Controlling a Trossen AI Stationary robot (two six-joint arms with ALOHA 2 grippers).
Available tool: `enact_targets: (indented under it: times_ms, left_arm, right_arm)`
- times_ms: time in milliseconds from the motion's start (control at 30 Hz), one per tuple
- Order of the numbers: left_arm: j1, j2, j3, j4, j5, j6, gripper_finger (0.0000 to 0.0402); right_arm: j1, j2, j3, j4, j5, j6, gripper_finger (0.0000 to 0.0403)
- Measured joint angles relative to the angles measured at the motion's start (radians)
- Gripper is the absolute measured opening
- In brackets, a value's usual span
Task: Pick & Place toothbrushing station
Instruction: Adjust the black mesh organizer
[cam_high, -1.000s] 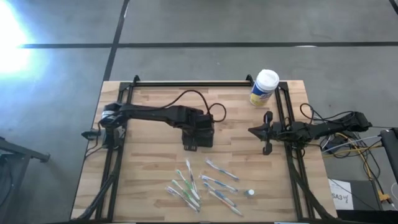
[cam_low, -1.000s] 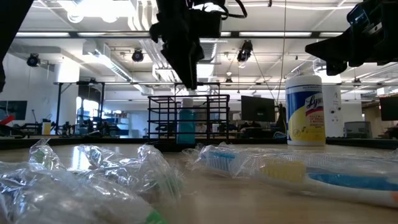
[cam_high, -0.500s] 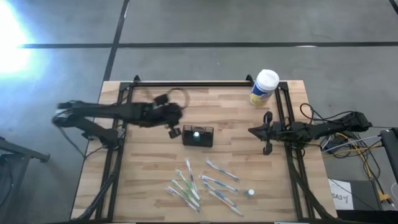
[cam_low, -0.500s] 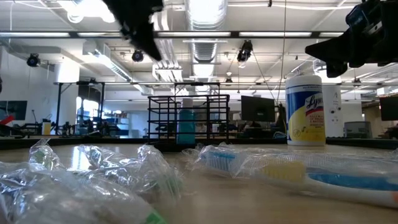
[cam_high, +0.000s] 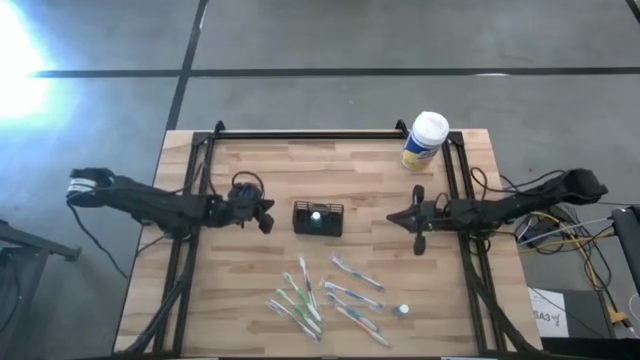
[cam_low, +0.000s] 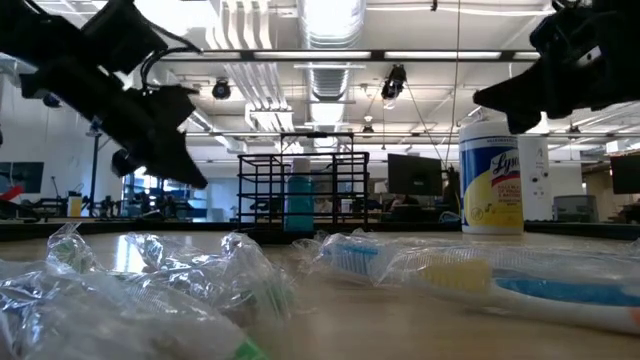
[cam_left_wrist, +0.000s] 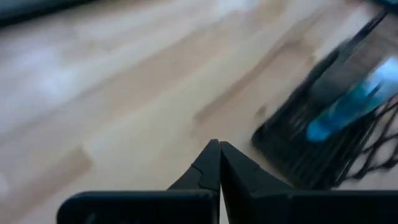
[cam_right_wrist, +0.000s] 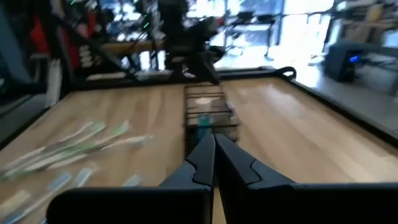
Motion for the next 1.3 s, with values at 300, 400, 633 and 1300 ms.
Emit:
enact_targets:
  times_ms: [300,400,633,1300]
  left_arm:
    - [-0.084,0.157,0.06,0.047,-0.051,-0.057,0.0003]
    - [-0.092,0.221,0.078,0.041,-0.059,-0.097,0.0003]
    - [-0.111,0.335,0.098,0.06,-0.069,-0.164,0.0003]
    - [-0.137,0.543,0.276,0.057,-0.022,-0.107,0.0003]
  right_arm:
    - [0.001,0.453,0.224,0.097,-0.053,0.007,0.0008]
    - [0.002,0.593,0.277,0.132,-0.089,0.059,0.0008]
    - [0.014,0.853,0.396,0.237,-0.176,0.093,0.0008]
    - [-0.028,0.978,0.457,0.194,-0.038,0.179,0.0008]
